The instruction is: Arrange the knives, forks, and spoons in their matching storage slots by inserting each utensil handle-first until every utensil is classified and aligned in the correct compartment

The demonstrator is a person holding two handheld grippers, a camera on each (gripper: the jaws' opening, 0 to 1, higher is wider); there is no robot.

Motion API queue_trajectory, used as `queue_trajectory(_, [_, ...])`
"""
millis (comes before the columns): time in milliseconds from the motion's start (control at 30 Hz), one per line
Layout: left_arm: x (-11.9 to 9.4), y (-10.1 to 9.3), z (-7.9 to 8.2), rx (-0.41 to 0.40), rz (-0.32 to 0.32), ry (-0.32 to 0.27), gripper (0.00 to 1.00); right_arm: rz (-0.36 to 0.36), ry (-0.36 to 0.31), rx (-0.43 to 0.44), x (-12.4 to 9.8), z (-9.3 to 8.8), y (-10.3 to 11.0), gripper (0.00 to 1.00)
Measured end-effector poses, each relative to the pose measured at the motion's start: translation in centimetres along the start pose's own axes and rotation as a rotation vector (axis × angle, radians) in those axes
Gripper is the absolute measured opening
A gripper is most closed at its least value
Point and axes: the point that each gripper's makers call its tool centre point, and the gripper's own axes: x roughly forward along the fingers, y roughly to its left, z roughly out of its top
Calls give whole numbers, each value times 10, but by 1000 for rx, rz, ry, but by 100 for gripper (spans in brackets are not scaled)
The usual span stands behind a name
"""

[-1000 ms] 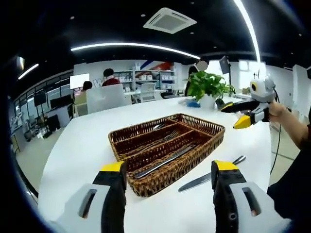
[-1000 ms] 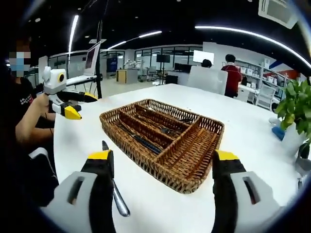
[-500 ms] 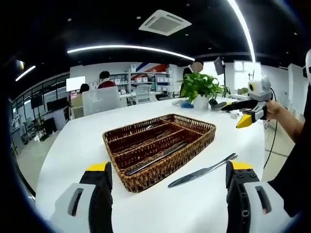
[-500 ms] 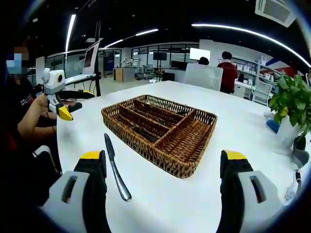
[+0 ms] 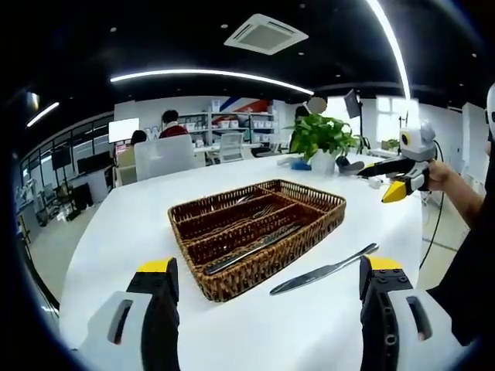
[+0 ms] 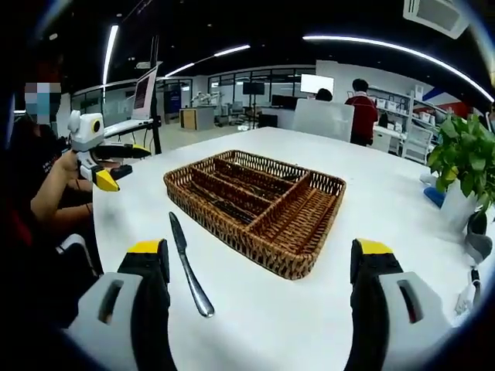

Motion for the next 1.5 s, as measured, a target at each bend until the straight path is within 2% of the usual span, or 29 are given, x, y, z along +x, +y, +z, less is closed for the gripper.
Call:
queue_trajectory(333, [2, -9, 2, 5, -20, 8, 99, 14, 11, 4, 3, 1, 5, 100])
queue_trajectory(467, [5, -18, 0, 26, -60, 27, 96, 10, 26, 3, 4, -3, 6, 100])
queue_trajectory(667, [13, -33, -17, 99, -118, 141, 96, 10, 18, 1, 3, 0, 6, 100])
queue_trajectory(800, [18, -40, -14, 132, -145, 154, 94, 14, 23, -6, 3, -1, 8, 100])
queue_trajectory(833, [21, -45, -14, 151, -176, 176, 93, 14, 24, -8, 3, -1, 9, 100])
queue_trajectory(900, [23, -49, -17, 189, -194, 209, 91, 14, 26, -9, 3, -2, 9, 100])
queue_trajectory(1100, [33, -65, -22, 231, -273, 258, 83, 21, 45, -26, 4, -6, 14, 100])
queue_trajectory(1133, [35, -69, -26, 257, -303, 289, 81, 23, 49, -27, 4, -6, 15, 100])
queue_trajectory(1233, [40, -71, -33, 309, -334, 340, 73, 30, 60, -35, 4, -9, 16, 99])
queue_trajectory(1367, [47, -73, -35, 347, -366, 377, 65, 36, 75, -42, 4, -13, 19, 98])
queue_trajectory(1433, [49, -77, -37, 395, -419, 400, 63, 39, 83, -43, 4, -15, 20, 98])
queue_trajectory(1500, [52, -75, -38, 420, -440, 423, 60, 43, 89, -44, 4, -17, 22, 97])
